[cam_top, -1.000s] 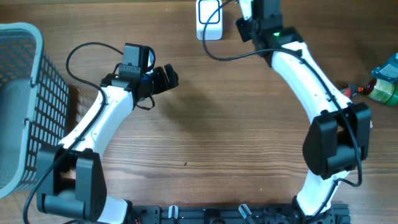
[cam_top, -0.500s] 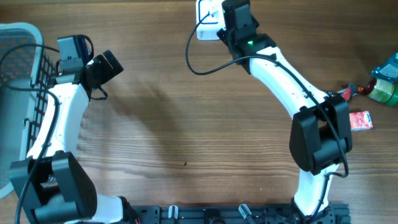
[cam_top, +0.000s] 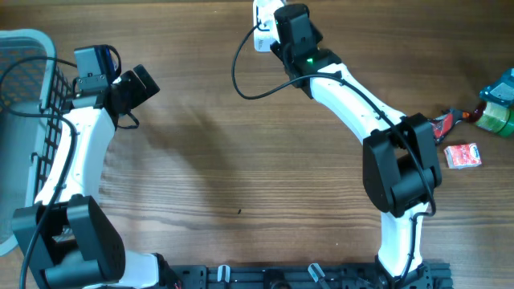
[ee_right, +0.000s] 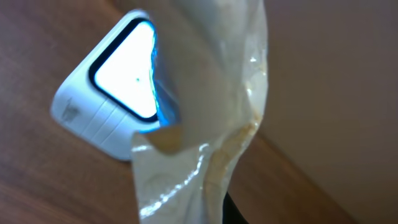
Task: Scan the item barcode
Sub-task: 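Hold the tan pouch against the scanner face with the right gripper, then carry the pouch to the far right edge and release it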
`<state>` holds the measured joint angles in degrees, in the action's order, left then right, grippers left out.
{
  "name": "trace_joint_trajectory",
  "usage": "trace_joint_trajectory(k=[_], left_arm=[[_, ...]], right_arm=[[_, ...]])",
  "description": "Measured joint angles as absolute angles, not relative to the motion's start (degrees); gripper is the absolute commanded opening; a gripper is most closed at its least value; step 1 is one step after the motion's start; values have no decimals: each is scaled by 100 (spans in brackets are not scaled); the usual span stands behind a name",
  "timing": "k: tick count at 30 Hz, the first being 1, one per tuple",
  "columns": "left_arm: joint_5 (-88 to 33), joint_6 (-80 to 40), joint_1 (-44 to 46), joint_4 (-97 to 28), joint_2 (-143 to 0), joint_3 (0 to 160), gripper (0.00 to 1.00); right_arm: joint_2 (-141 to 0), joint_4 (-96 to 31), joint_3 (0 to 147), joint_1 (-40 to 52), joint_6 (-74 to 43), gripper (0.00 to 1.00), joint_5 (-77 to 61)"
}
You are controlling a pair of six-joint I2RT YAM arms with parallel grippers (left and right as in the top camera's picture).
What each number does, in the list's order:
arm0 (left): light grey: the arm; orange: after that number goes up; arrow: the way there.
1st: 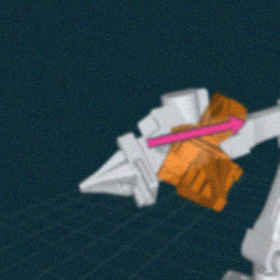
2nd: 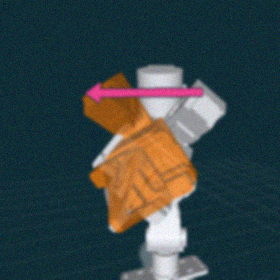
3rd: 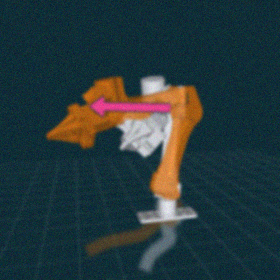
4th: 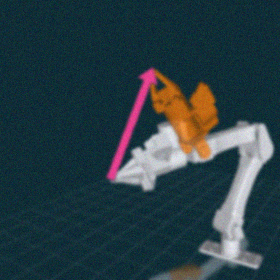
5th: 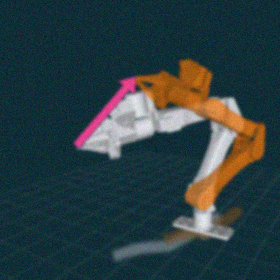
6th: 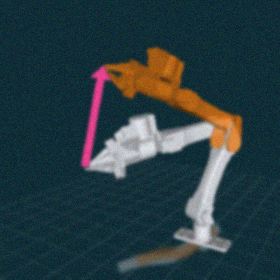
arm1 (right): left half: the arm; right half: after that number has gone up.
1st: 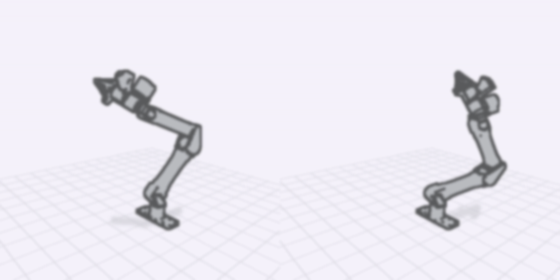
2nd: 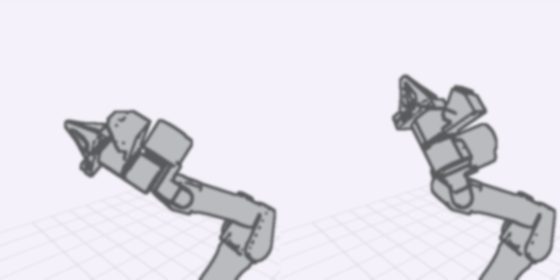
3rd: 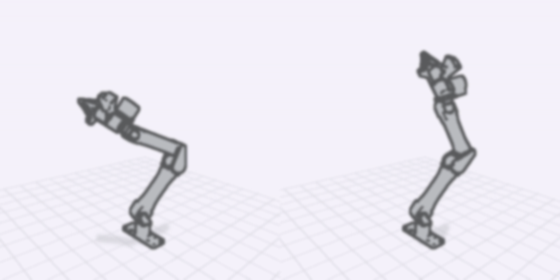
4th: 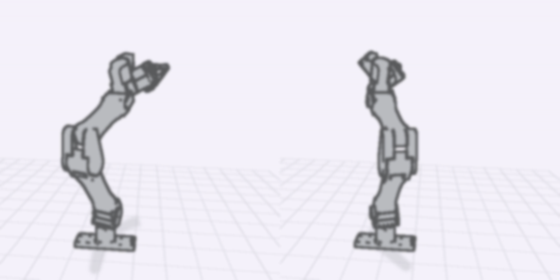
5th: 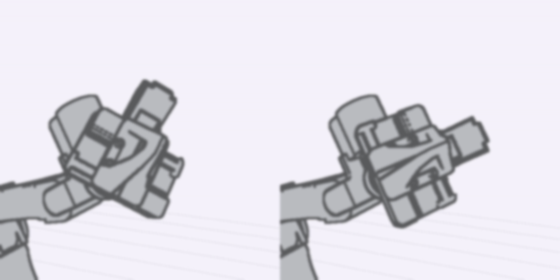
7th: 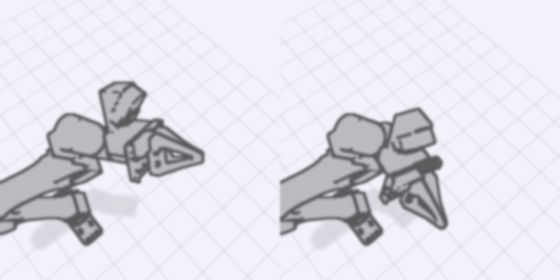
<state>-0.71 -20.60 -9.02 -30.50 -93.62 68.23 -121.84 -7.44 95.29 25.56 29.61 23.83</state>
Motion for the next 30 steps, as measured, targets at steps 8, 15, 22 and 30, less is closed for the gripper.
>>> trace_joint_trajectory(k=[8,15,22,30], left_arm=[[-69,-2060,-902,-3055,-9362,6823,100],[-69,-2060,-902,-3050,-9362,6823,100],[-69,-2060,-902,-3057,-9362,6823,100],[-69,-2060,-902,-3057,-9362,6823,100]], right_arm=[[-13113,-91,9529,2598,4670,5,3461],[-13233,449,9526,3011,5413,5,3927],[-13233,655,9529,3055,6167,5,4077],[-13321,711,9529,3057,6510,5,4106]])
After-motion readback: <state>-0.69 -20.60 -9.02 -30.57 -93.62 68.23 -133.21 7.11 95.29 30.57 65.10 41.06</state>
